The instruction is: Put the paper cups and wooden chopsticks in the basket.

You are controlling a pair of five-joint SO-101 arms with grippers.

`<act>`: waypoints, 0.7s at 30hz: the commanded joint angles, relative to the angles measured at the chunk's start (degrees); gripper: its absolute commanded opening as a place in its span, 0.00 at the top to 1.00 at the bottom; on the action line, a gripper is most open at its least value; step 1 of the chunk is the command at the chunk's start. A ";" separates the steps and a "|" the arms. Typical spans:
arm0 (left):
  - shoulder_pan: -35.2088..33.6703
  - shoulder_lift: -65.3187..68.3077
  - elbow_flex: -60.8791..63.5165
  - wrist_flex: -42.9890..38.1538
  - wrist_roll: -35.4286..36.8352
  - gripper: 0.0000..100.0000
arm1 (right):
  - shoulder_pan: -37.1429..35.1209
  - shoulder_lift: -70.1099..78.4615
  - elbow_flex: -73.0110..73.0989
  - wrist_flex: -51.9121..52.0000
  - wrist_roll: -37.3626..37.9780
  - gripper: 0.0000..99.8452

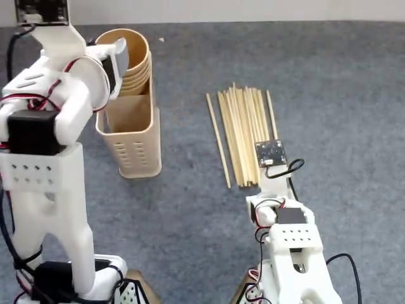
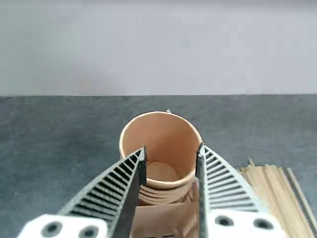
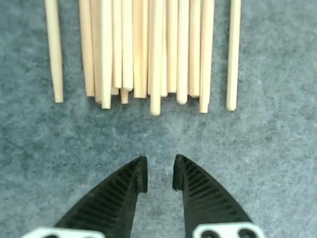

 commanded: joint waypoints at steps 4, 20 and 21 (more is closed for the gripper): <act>-2.68 6.64 24.57 -17.05 -2.20 0.81 | -0.31 0.31 -0.22 -0.75 0.53 0.89; -1.89 8.75 21.32 -22.68 -2.29 0.81 | -0.31 0.31 -0.22 -0.75 0.53 0.89; -1.89 8.75 18.68 -21.80 -2.29 0.81 | -0.31 0.31 -0.22 -0.75 0.53 0.89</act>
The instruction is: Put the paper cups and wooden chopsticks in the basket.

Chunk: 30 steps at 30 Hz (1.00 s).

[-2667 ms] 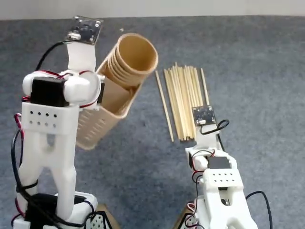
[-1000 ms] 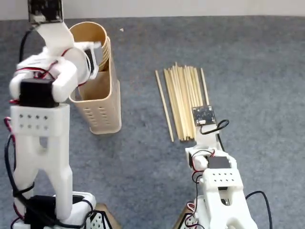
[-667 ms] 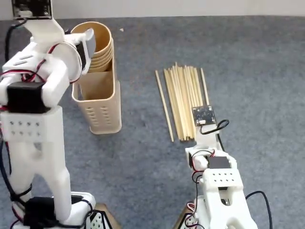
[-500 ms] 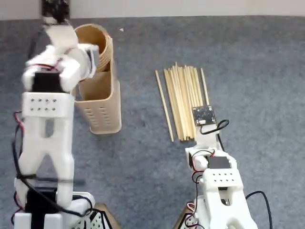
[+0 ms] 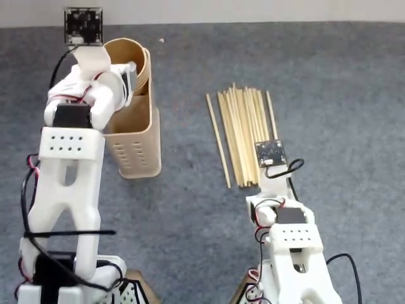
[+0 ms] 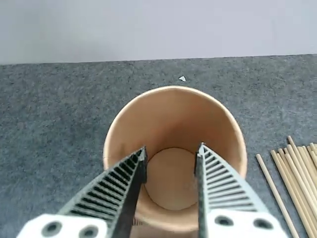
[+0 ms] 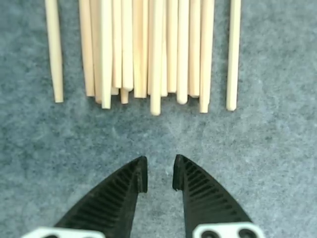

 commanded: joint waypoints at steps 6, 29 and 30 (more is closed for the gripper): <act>-0.04 0.22 -24.66 12.31 -0.62 0.81 | -0.31 0.31 -0.22 -0.75 0.53 0.89; -1.63 -46.46 18.95 24.35 -13.63 0.86 | 1.10 -0.04 -0.75 -0.75 8.09 0.89; -2.42 -50.15 26.42 20.75 -13.63 0.86 | 1.89 0.04 -0.84 -0.57 8.70 0.89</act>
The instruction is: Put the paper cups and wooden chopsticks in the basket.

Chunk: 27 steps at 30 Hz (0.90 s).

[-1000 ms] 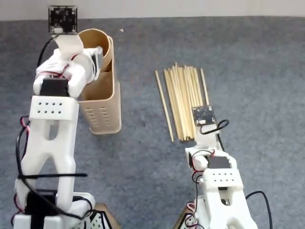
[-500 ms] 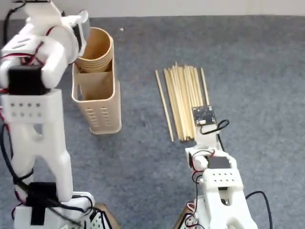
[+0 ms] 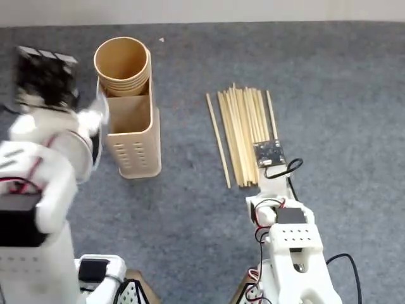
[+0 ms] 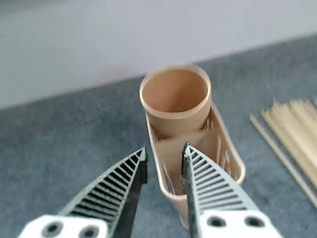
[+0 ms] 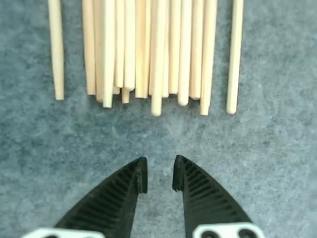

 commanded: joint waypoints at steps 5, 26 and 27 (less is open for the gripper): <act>-7.08 -27.74 51.38 -23.03 -0.97 0.86 | 4.00 0.75 -7.69 2.15 3.87 0.89; -14.90 -50.59 67.47 -20.48 4.22 0.86 | 4.00 48.84 -59.65 14.02 3.78 0.89; -16.57 -50.68 66.95 -20.48 5.54 0.86 | 4.00 50.24 -59.65 12.88 3.78 0.89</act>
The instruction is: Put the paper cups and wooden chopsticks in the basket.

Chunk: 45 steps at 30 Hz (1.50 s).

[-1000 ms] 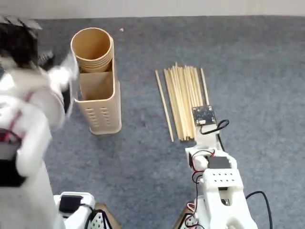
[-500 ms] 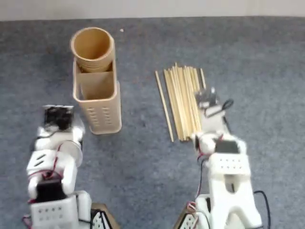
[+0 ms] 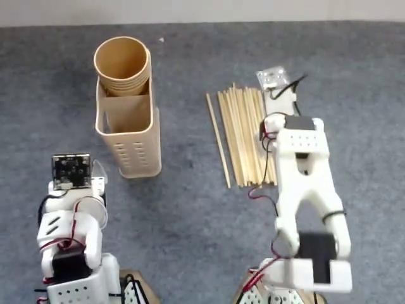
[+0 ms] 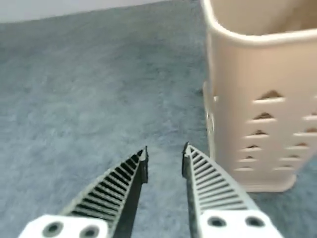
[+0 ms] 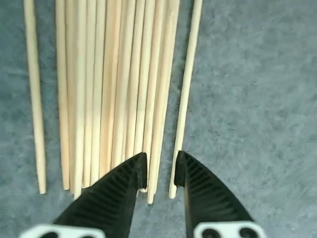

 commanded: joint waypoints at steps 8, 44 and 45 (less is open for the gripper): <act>-21.85 -0.57 -2.68 0.35 9.67 0.86 | 0.92 9.80 -2.86 -8.40 0.62 0.89; -24.22 -0.48 11.38 -3.69 9.58 0.86 | 3.82 26.15 -8.40 -14.64 0.70 0.99; -24.13 -0.48 11.47 -3.69 9.58 0.86 | 3.30 25.80 -7.78 -14.64 0.53 1.00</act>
